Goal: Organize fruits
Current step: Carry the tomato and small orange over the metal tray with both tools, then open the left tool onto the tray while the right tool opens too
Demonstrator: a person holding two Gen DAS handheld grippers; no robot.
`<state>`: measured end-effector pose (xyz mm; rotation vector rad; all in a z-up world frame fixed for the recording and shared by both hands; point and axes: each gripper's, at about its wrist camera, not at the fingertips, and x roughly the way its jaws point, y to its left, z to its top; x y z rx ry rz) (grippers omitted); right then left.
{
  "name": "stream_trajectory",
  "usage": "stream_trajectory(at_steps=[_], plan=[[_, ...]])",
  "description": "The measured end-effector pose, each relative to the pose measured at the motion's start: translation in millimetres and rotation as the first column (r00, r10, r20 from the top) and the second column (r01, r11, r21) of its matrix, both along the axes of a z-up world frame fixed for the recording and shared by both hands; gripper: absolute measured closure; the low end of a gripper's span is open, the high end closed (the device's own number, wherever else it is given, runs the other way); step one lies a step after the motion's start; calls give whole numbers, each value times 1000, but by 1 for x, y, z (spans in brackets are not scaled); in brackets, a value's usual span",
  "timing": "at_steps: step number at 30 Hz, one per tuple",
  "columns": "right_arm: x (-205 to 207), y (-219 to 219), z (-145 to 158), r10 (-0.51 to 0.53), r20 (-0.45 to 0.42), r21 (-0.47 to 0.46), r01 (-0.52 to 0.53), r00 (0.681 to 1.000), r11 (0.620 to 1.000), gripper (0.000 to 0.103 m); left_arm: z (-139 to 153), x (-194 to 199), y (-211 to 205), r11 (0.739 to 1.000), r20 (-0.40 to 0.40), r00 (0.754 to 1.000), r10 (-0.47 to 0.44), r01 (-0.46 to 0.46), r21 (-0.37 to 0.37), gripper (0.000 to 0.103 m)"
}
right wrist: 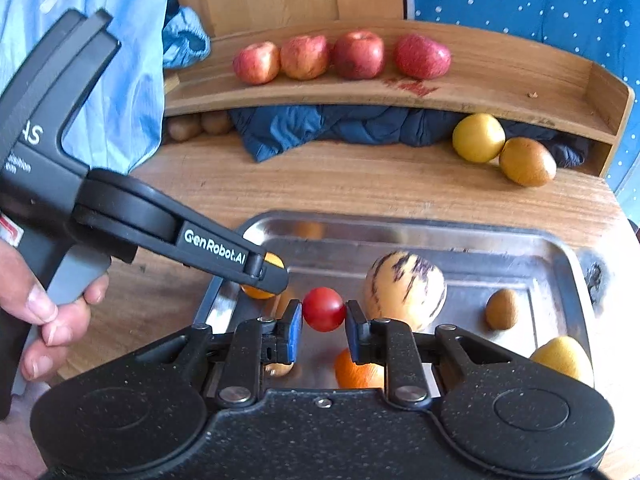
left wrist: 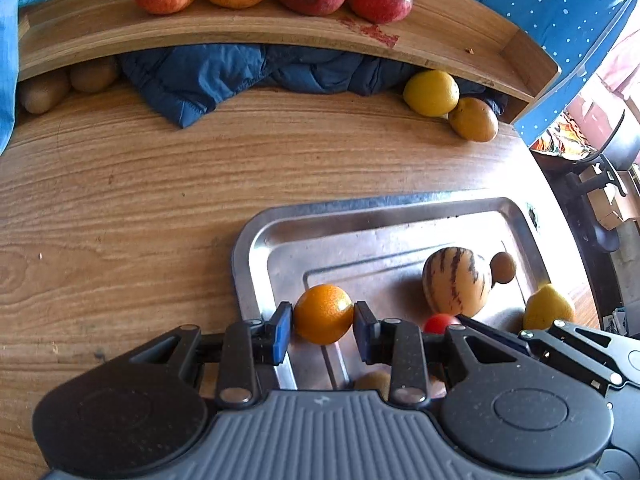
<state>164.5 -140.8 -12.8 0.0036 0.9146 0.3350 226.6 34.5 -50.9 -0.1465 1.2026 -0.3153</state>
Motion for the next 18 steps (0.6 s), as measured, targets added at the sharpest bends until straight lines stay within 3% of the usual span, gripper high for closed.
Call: stream_trajectory(at_steps=[12,18], plan=[[-17,3,-3,23,-16,-16,-24,1000,1000,76,1,-19,-1,1000,-4,1000,5,-5,5,67],[-27,-3,0,18,0,-19,-18,1000,1000,69,4,-28,-5,1000,1,1000,13,-13,12,56]])
